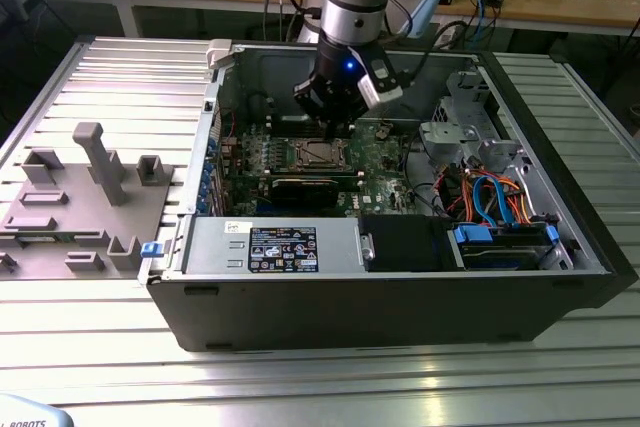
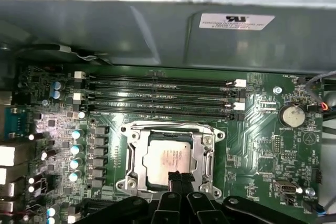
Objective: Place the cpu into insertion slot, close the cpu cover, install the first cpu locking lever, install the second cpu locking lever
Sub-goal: 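Install the first cpu locking lever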
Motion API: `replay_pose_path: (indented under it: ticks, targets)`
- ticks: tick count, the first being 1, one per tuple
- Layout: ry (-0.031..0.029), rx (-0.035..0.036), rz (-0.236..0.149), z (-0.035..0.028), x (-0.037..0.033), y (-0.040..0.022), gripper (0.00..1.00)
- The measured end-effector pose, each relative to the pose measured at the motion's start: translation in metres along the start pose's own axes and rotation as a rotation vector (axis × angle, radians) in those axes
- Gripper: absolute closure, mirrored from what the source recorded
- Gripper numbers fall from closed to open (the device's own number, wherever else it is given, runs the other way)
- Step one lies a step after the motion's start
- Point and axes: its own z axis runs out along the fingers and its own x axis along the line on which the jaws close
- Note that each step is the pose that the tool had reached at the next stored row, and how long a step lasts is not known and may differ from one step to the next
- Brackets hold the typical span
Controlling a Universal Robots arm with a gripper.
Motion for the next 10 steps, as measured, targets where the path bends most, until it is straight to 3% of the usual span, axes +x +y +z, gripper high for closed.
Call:
replay_pose_path:
  ticks: [2, 10]
  targets:
    - [-0.0001, -0.0002, 0.0, -0.0049, 0.0003, 0.0001, 0.89]
    - [0.0, -0.0001, 0.0, -0.005, 0.0003, 0.0001, 0.89]
